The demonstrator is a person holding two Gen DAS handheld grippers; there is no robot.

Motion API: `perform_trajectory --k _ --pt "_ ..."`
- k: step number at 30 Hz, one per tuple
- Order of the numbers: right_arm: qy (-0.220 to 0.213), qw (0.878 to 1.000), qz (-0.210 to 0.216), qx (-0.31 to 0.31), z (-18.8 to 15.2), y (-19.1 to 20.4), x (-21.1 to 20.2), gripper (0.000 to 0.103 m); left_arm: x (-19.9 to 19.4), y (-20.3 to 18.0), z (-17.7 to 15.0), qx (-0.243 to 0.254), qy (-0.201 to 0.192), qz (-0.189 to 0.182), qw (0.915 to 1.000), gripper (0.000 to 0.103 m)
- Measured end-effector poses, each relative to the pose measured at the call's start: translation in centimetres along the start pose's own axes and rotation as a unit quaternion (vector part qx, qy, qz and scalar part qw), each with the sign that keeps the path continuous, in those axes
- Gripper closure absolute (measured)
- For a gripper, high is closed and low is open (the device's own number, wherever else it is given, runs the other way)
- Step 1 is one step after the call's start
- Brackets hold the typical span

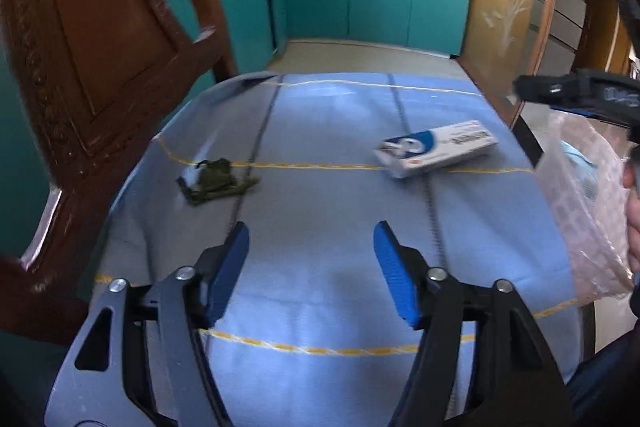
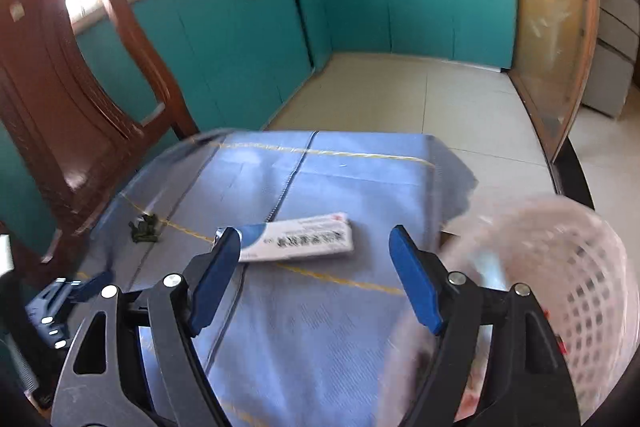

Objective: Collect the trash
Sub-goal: 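Grasp the white medicine box with the right tool while the left tool approaches the green scraps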

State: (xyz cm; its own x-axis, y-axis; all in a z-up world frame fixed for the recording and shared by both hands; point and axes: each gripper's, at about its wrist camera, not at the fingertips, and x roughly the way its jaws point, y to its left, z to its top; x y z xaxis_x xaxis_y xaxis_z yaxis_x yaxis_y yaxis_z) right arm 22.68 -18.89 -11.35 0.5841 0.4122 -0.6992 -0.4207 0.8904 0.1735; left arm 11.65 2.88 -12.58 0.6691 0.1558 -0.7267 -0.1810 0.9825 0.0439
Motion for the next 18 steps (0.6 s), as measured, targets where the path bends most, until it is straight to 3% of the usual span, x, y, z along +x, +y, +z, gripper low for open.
perform_trajectory --k 5,10,18 --pt "0.02 1.0 0.001 -0.011 1.7 1.7 4.4 0.026 3.9 2.9 1.4 -0.042 0.022 0.007 0.9988 0.03" --pt "0.046 0.998 -0.016 -0.047 2.1 2.7 6.8 0.017 7.1 3.3 2.3 -0.044 0.042 0.013 0.998 0.03" --pt "0.095 0.995 0.0 0.007 2.8 1.7 11.0 0.017 8.8 3.2 2.0 -0.043 0.053 0.015 0.9975 0.027"
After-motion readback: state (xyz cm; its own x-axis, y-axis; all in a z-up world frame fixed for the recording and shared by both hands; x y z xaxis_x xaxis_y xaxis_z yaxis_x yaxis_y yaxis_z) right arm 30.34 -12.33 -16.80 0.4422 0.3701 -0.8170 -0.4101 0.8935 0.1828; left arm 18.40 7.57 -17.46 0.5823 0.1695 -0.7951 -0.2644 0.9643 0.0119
